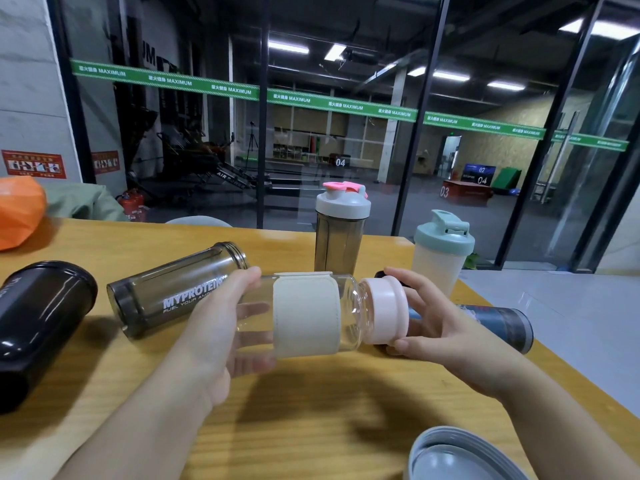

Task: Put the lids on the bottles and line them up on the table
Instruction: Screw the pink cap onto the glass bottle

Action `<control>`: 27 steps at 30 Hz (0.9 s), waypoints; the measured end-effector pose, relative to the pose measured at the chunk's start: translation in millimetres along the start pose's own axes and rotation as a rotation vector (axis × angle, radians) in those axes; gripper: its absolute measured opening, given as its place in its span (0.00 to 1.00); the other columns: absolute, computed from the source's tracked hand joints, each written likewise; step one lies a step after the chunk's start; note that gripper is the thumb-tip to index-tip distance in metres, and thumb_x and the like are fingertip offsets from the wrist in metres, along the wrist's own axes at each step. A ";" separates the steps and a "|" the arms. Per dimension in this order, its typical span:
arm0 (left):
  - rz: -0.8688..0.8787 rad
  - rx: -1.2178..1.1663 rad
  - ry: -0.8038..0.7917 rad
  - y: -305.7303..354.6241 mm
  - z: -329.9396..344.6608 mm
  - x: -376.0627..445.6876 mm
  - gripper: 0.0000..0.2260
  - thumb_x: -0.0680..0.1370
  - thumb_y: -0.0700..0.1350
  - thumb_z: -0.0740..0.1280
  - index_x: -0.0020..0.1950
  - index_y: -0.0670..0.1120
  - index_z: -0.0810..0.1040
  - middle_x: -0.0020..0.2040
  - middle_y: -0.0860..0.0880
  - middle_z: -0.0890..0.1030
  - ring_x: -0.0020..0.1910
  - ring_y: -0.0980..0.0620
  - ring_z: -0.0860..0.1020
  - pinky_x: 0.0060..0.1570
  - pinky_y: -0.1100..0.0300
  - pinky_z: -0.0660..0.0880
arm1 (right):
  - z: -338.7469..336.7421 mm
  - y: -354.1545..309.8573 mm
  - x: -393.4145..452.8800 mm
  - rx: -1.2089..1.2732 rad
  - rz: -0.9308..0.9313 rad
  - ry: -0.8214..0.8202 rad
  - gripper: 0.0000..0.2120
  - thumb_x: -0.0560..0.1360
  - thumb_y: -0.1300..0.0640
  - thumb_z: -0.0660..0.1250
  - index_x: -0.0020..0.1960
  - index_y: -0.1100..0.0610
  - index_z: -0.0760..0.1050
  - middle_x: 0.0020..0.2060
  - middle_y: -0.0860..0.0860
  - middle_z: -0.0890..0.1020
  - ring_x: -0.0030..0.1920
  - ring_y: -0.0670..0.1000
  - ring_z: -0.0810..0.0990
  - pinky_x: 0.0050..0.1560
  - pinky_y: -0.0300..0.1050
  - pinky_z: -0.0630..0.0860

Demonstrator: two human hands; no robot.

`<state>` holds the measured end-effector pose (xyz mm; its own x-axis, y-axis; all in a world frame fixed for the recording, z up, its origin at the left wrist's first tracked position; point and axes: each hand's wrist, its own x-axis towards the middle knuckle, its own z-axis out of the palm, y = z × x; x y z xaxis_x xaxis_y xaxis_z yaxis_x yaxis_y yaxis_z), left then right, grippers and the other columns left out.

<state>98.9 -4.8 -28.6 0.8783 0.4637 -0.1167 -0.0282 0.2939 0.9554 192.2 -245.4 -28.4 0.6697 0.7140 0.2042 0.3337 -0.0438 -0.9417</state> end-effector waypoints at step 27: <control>0.003 0.006 -0.007 0.1 -1.2 1.1 0.20 0.74 0.59 0.64 0.57 0.48 0.80 0.57 0.43 0.79 0.37 0.46 0.77 0.24 0.59 0.73 | 2.8 -0.4 1.3 0.005 0.095 0.112 0.38 0.61 0.43 0.74 0.69 0.39 0.63 0.58 0.42 0.80 0.53 0.52 0.83 0.52 0.49 0.80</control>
<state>99.2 -3.2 -28.9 0.8817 0.4583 -0.1123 -0.0273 0.2872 0.9575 191.1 -242.4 -28.5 0.7682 0.6241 0.1425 0.2621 -0.1035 -0.9595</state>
